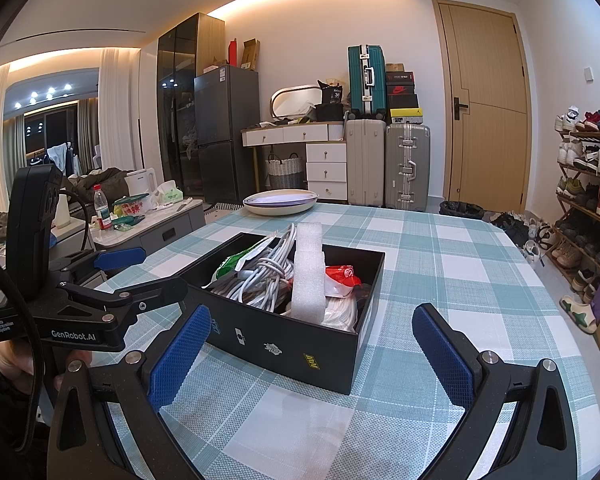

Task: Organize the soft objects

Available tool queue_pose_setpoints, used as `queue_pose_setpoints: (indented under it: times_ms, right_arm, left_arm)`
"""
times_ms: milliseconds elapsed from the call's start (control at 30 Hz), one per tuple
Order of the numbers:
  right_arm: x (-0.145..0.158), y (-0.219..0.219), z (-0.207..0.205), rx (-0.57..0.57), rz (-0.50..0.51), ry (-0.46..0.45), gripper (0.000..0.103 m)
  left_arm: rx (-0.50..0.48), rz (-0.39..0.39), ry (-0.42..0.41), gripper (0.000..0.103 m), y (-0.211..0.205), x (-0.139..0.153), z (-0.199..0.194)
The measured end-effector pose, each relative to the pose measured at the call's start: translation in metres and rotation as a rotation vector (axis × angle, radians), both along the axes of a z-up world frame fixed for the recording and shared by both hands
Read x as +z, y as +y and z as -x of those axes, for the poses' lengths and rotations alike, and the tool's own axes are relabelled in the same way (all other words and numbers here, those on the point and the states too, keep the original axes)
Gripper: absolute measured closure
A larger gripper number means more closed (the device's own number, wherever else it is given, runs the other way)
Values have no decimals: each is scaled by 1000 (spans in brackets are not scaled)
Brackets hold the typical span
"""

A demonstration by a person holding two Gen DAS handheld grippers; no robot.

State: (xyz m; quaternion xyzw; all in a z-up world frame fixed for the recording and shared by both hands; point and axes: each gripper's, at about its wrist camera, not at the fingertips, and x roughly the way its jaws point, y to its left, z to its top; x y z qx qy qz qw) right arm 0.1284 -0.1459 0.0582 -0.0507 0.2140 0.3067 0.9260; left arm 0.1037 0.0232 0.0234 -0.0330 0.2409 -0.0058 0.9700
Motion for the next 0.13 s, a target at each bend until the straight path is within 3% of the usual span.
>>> queue_pose_setpoints:
  times_ms: [133]
  right_arm:
    - [0,0,0,0,0,-1,0]
  left_arm:
    - [-3,1,-3,0,2,-1,2]
